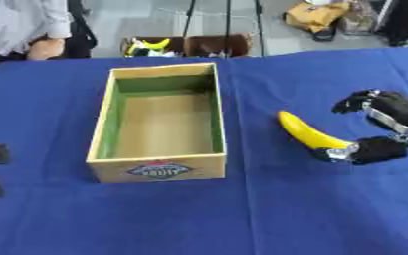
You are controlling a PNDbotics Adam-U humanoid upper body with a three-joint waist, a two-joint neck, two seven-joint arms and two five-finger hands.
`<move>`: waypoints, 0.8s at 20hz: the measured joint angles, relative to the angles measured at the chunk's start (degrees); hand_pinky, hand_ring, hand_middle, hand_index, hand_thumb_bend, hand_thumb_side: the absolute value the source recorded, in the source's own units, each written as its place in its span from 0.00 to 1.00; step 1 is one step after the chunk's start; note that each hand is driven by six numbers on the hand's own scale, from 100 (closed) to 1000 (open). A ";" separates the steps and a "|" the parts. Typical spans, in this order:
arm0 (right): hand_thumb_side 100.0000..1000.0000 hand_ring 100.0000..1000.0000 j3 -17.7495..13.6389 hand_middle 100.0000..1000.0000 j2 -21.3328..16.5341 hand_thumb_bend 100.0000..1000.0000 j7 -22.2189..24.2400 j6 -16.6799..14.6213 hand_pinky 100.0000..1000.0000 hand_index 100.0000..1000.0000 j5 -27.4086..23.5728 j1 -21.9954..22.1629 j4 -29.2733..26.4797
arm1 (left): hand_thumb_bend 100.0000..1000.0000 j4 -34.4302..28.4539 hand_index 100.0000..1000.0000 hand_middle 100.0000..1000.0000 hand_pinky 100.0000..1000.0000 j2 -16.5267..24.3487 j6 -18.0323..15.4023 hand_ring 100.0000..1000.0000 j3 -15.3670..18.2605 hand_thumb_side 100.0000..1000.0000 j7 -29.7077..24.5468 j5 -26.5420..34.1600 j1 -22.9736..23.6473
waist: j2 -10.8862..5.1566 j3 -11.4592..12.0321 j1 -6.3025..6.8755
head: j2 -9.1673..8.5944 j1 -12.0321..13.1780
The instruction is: Pick up objects on the table and place them in the box.
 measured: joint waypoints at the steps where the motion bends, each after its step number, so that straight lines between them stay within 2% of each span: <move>1: 0.72 0.76 0.01 0.68 0.23 0.66 -0.02 0.07 0.56 0.81 0.15 -0.11 0.45 | 0.00 0.00 0.72 0.56 0.23 -0.12 0.00 0.59 0.00 0.98 -0.01 0.00 0.00 | 0.01 0.05 0.00 | -0.01 -0.01; 8: 0.70 0.75 0.37 0.66 1.34 0.64 -0.77 0.70 0.54 0.79 0.87 -0.81 3.52 | 0.00 0.00 0.72 0.56 0.23 -0.39 -0.05 0.59 0.00 0.98 -0.09 0.00 0.00 | 0.08 0.31 0.15 | -0.42 -0.03; 12: 0.73 0.74 0.63 0.66 1.87 0.49 -2.07 1.13 0.54 0.79 1.28 -1.56 5.18 | 0.00 0.00 0.72 0.56 0.23 -0.40 -0.11 0.59 -0.01 0.98 -0.19 0.00 0.00 | 0.33 0.43 0.15 | -0.48 -0.06; 16: 0.74 0.74 0.70 0.66 2.18 0.39 -3.31 1.50 0.54 0.79 1.70 -2.08 6.58 | 0.00 0.00 0.72 0.56 0.23 -0.41 -0.10 0.59 -0.01 0.98 -0.27 0.00 0.00 | 0.39 0.51 0.15 | -0.51 -0.08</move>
